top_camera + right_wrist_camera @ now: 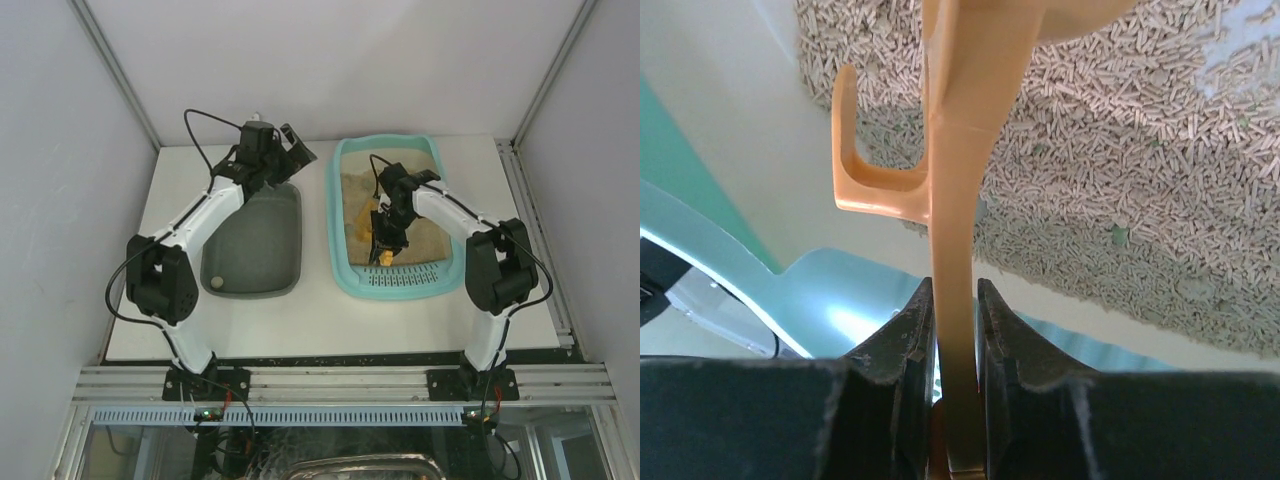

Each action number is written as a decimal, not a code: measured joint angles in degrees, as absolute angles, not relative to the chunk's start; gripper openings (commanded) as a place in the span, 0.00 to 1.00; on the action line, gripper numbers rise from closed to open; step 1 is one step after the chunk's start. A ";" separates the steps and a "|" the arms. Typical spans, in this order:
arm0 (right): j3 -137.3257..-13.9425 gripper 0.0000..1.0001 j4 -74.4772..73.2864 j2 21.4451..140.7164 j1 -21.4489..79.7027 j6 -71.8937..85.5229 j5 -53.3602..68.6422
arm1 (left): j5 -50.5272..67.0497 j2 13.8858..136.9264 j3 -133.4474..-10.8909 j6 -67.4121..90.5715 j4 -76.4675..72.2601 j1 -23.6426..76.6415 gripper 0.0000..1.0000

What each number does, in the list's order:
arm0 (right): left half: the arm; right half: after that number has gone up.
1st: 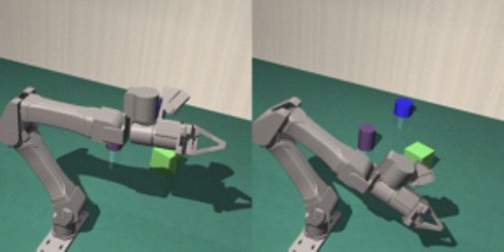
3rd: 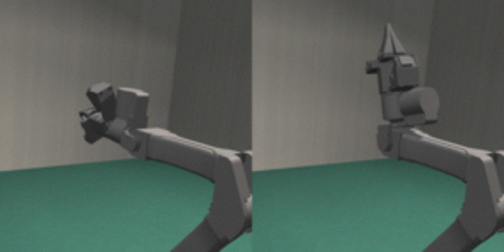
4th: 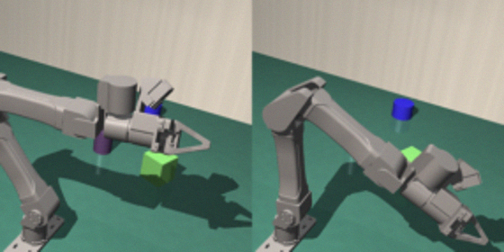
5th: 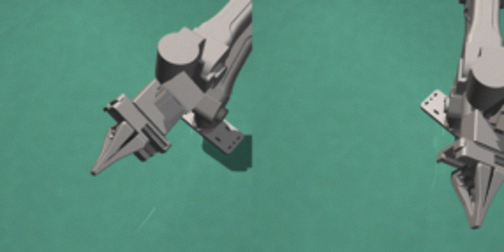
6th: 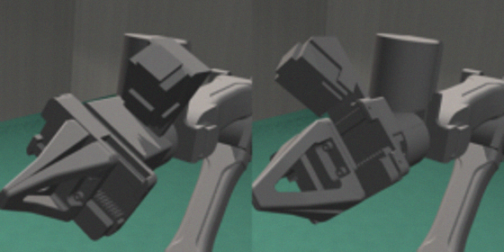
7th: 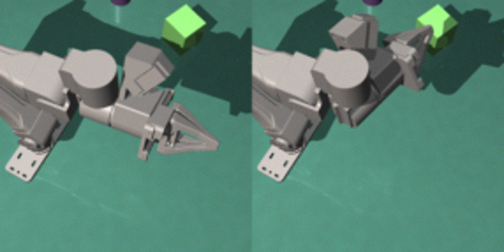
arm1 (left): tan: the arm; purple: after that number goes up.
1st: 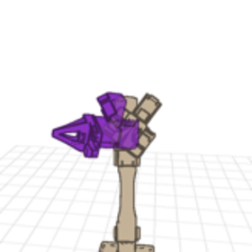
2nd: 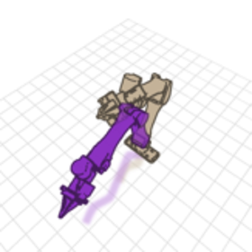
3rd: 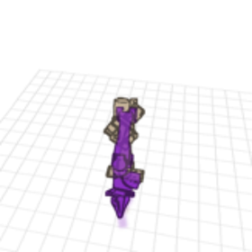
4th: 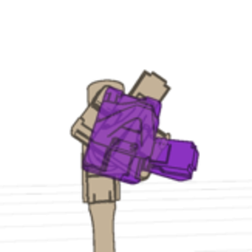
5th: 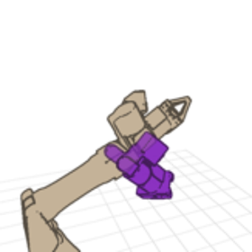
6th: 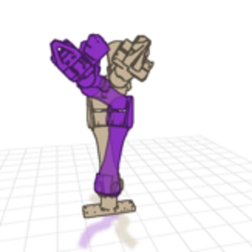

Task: Clean the litter box

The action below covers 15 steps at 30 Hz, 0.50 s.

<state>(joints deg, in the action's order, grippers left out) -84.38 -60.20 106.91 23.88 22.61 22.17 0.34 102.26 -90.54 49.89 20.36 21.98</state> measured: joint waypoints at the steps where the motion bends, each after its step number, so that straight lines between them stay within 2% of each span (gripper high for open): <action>1: -84.77 0.00 -61.19 106.91 24.23 22.33 21.65 | 0.30 101.93 -90.24 49.84 20.21 21.98 1.00; 8: -85.91 0.00 -62.83 107.07 25.19 20.45 20.71 | 0.19 100.79 -88.47 49.41 19.75 22.00 1.00; 15: -85.86 0.00 -59.92 111.59 24.69 20.47 26.65 | 0.21 100.16 -87.37 49.15 19.55 22.00 1.00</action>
<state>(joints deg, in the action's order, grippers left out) -85.86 -59.92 111.59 24.69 20.47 26.65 0.21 100.16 -87.37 49.15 19.55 22.00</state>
